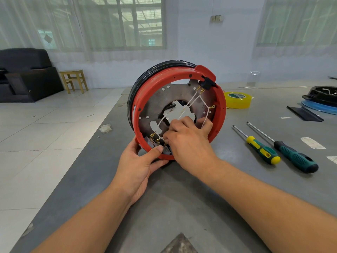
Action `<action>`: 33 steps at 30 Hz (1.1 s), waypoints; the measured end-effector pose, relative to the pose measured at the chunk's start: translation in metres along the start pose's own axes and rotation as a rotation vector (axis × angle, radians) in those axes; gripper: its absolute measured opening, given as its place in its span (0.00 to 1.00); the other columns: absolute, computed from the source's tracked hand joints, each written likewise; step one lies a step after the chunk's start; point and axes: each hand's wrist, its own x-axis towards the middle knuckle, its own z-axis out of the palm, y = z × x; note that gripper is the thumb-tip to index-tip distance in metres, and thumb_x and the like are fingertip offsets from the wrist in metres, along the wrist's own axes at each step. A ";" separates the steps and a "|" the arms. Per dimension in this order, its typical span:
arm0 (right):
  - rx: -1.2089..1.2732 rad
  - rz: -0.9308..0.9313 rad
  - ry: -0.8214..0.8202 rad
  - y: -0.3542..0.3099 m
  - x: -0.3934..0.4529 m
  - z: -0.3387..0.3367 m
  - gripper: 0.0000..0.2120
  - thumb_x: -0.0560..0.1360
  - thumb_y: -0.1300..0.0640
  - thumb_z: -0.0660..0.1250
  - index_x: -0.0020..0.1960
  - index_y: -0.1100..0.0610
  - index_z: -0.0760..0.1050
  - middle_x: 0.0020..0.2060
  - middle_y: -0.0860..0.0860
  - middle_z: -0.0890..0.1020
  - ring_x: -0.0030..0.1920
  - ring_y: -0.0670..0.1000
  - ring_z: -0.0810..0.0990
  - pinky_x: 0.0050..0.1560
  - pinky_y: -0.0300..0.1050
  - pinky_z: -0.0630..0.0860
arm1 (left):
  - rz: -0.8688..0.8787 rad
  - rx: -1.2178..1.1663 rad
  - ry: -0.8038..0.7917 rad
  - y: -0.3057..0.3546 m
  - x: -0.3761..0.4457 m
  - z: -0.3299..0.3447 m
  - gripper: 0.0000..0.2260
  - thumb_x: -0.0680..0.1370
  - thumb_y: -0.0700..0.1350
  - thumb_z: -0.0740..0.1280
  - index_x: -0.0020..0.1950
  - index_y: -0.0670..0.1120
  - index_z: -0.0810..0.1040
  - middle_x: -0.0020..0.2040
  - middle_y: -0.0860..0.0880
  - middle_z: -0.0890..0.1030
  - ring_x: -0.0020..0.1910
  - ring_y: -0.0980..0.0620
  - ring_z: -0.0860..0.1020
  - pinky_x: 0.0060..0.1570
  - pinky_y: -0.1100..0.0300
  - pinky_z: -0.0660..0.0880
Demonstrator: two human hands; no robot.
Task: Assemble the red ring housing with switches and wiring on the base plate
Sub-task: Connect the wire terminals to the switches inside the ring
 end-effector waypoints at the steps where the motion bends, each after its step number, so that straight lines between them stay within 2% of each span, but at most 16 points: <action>1: 0.004 0.002 -0.001 0.000 0.000 0.000 0.07 0.70 0.59 0.75 0.46 0.49 0.85 0.47 0.47 0.80 0.55 0.55 0.77 0.53 0.65 0.66 | 0.001 0.000 -0.004 0.000 0.000 0.000 0.19 0.79 0.29 0.69 0.69 0.39 0.76 0.54 0.42 0.87 0.51 0.37 0.87 0.46 0.49 0.85; 11: 0.014 -0.003 -0.033 0.001 0.003 0.001 0.05 0.75 0.54 0.72 0.47 0.45 0.85 0.48 0.44 0.80 0.57 0.53 0.75 0.55 0.63 0.63 | -0.015 -0.039 -0.019 0.000 0.001 -0.001 0.20 0.78 0.29 0.70 0.70 0.39 0.76 0.58 0.37 0.86 0.53 0.37 0.87 0.46 0.49 0.85; 18: 0.124 0.054 -0.010 0.001 -0.002 0.004 0.09 0.79 0.52 0.64 0.52 0.46 0.84 0.51 0.45 0.79 0.59 0.52 0.75 0.59 0.61 0.60 | 0.001 -0.049 -0.024 -0.001 0.004 -0.005 0.23 0.77 0.30 0.72 0.70 0.42 0.77 0.62 0.36 0.83 0.54 0.37 0.86 0.47 0.46 0.85; 22: 0.188 0.118 0.021 -0.002 -0.002 0.002 0.09 0.81 0.51 0.62 0.53 0.43 0.81 0.52 0.42 0.80 0.60 0.50 0.75 0.61 0.62 0.60 | 0.021 -0.072 -0.012 -0.002 0.005 -0.006 0.32 0.72 0.31 0.76 0.73 0.51 0.75 0.65 0.35 0.80 0.58 0.34 0.85 0.50 0.40 0.85; 25: 0.131 0.165 0.105 -0.003 -0.003 -0.002 0.09 0.80 0.50 0.63 0.52 0.43 0.82 0.50 0.41 0.82 0.59 0.50 0.75 0.61 0.63 0.62 | 0.016 -0.084 -0.012 -0.001 0.005 -0.006 0.35 0.70 0.33 0.77 0.74 0.52 0.74 0.65 0.34 0.80 0.58 0.35 0.85 0.50 0.41 0.85; 28: 0.091 0.143 0.140 -0.001 -0.002 -0.007 0.09 0.81 0.49 0.64 0.51 0.44 0.83 0.50 0.42 0.83 0.58 0.51 0.75 0.57 0.58 0.62 | -0.006 -0.092 -0.015 -0.001 0.006 -0.006 0.36 0.69 0.33 0.78 0.74 0.52 0.73 0.64 0.34 0.81 0.58 0.35 0.85 0.49 0.43 0.85; 30: 0.144 0.064 0.102 -0.001 -0.002 -0.006 0.09 0.81 0.51 0.65 0.52 0.48 0.84 0.49 0.46 0.82 0.53 0.53 0.77 0.53 0.54 0.66 | -0.037 -0.105 -0.031 0.000 0.007 -0.008 0.36 0.70 0.33 0.78 0.74 0.53 0.72 0.63 0.35 0.82 0.58 0.34 0.85 0.50 0.42 0.85; 33: 0.345 0.044 -0.015 -0.003 0.000 -0.006 0.09 0.82 0.55 0.65 0.56 0.56 0.83 0.50 0.51 0.81 0.49 0.54 0.80 0.48 0.53 0.77 | -0.099 -0.141 -0.104 0.003 0.008 -0.013 0.33 0.74 0.35 0.78 0.75 0.50 0.70 0.65 0.35 0.82 0.59 0.31 0.83 0.53 0.39 0.84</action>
